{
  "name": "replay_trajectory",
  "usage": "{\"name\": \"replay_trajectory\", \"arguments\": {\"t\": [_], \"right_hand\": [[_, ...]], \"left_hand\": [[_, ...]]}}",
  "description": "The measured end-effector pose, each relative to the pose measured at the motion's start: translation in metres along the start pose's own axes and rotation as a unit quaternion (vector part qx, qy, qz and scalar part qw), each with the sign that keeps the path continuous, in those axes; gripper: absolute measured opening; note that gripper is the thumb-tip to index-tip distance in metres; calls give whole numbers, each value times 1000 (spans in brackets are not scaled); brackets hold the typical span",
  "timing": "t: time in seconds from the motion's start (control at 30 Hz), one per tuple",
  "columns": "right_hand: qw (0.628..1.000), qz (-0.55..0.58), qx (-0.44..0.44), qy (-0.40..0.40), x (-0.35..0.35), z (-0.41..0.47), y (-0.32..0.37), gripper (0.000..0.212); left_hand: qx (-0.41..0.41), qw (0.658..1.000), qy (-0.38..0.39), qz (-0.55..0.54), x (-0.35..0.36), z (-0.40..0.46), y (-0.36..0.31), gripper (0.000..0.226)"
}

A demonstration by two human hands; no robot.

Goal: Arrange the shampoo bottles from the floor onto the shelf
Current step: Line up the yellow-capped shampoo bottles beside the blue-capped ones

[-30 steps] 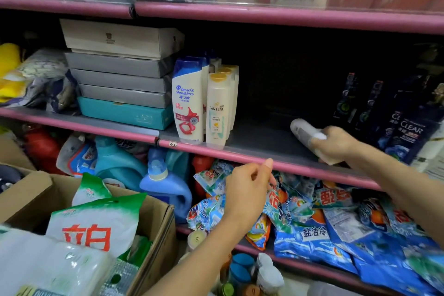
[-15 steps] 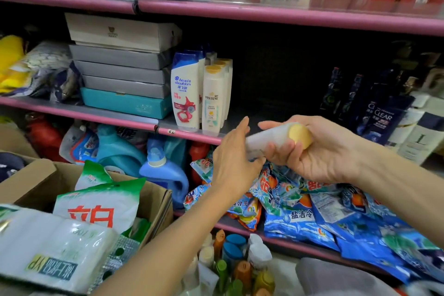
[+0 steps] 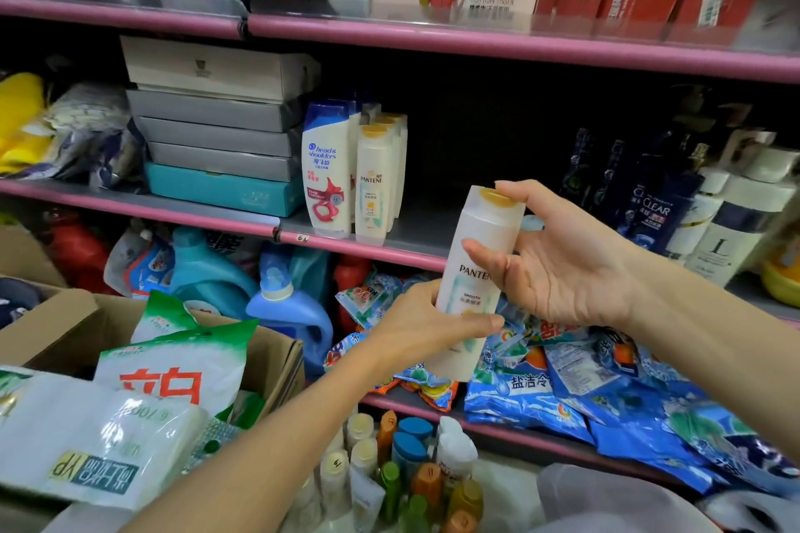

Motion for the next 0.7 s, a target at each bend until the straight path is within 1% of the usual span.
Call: {"name": "replay_trajectory", "arguments": {"t": [0.1,0.17,0.2,0.27,0.4,0.5,0.6,0.7], "right_hand": [[1000,18,-8,-8,-2,-3,-3,60],[1000,17,-14,-15,-2,-4,-4,60],[1000,18,-16,-17,-2,-4,-5,58],[999,25,-24,-23,-3,-4,-6,50],[996,25,-56,-60,1,-2,-9,36],[994,33,-73,-73,7,-3,-10,30],[993,39,-79,-75,12,-6,-12,29],[993,40,-85,-69,17,-10,-14,37]], "left_hand": [[-10,1000,1,-9,6,0,-1,15],[-11,1000,4,-13,8,-1,-2,21],[-11,1000,5,-13,9,0,-2,24],[-12,1000,5,-7,9,-1,-3,22],[-10,1000,-3,7,9,-5,0,24],[-9,1000,-2,5,6,-10,-2,24],[-8,1000,2,10,4,-15,-7,22],[-2,1000,-4,20,2,-19,-13,20]]}}
Point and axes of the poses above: each hand's wrist, its own z-axis towards the middle knuckle, its own x-axis out of the palm, y = z × x, the point moved 4 cm from there along z, towards the middle knuckle, and after that the axes turned 12 degrees about x, right-handed, at the moved point
